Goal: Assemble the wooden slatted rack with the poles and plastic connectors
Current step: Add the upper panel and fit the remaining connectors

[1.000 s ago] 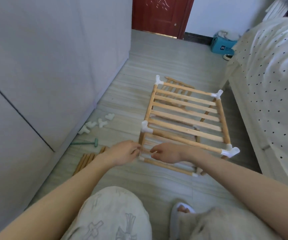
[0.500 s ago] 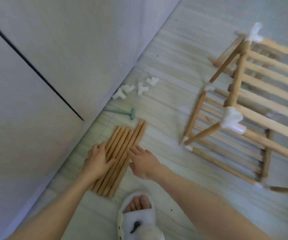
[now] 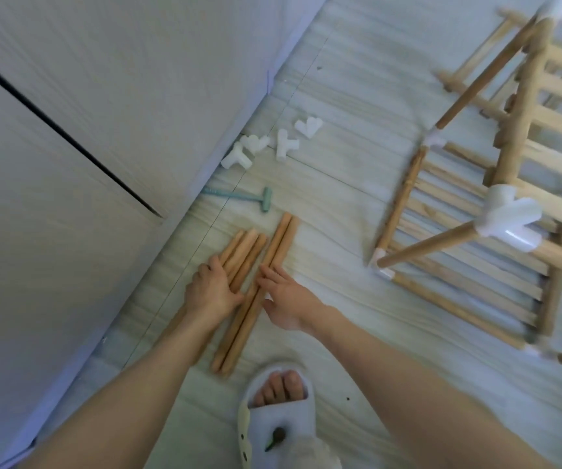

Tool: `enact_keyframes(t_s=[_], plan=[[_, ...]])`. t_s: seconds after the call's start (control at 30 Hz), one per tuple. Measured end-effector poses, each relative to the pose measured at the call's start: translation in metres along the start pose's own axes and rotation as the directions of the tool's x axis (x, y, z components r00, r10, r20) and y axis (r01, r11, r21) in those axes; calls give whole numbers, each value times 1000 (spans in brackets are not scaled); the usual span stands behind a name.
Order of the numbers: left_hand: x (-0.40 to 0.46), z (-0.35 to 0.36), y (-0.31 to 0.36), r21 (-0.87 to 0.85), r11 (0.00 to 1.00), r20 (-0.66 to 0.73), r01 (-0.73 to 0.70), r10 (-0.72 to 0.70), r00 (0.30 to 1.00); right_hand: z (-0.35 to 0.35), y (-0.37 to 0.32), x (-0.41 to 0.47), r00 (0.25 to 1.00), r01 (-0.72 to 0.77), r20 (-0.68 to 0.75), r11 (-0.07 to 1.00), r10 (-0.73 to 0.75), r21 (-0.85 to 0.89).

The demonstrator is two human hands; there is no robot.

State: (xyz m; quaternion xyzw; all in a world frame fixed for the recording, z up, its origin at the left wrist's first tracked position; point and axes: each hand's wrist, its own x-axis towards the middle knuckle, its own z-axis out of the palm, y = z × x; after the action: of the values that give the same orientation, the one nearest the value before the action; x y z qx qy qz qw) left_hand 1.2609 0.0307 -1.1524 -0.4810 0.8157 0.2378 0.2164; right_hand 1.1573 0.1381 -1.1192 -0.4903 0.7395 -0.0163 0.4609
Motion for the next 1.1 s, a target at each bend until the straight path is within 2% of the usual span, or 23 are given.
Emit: enact_keyframes(t_s=[0.1, 0.2, 0.27, 0.33, 0.4, 0.5, 0.57, 0.7, 0.8, 0.87, 0.97, 1.0, 1.1], plan=[[3, -5, -1, 1, 1000, 16, 6, -6, 1000, -9, -4, -5, 999, 21, -29, 991, -18, 131], [6, -13, -8, -132, 991, 41, 22, -17, 999, -14, -7, -10, 999, 18, -49, 965, -5, 261], [3, -20, -11, -254, 967, 29, 5, 2, 1000, -15, -8, -12, 995, -59, -52, 901, 90, 430], [-4, -31, -7, -478, 878, 24, -38, 56, 998, -20, -11, -13, 978, -109, -81, 796, 194, 596], [-18, -49, 7, -650, 753, 12, -102, 144, 989, -35, -15, -19, 951, -81, -153, 694, 270, 715], [-48, -85, 43, -763, 609, 2, -217, 338, 941, -76, -23, -46, 915, 63, -266, 544, 303, 837], [-70, -110, 74, -821, 499, -15, -278, 468, 883, -107, -26, -76, 880, 185, -383, 537, 282, 823], [-112, -148, 129, -834, 397, -112, -383, 558, 822, -159, -21, -153, 765, 331, -588, 624, 261, 708], [-149, -167, 167, -826, 310, -208, -471, 608, 766, -186, -16, -216, 669, 354, -703, 729, 240, 586], [-176, -176, 194, -822, 229, -312, -522, 586, 748, -197, -8, -256, 580, 366, -772, 764, 260, 532], [-216, -183, 233, -867, 66, -394, -494, 518, 759, -203, 12, -318, 435, 459, -842, 726, 319, 512], [-228, -185, 244, -867, 43, -409, -497, 509, 757, -201, 21, -339, 385, 488, -856, 711, 345, 506], [-256, -189, 274, -825, 74, -447, -560, 523, 726, -190, 56, -396, 233, 556, -837, 638, 495, 533]])
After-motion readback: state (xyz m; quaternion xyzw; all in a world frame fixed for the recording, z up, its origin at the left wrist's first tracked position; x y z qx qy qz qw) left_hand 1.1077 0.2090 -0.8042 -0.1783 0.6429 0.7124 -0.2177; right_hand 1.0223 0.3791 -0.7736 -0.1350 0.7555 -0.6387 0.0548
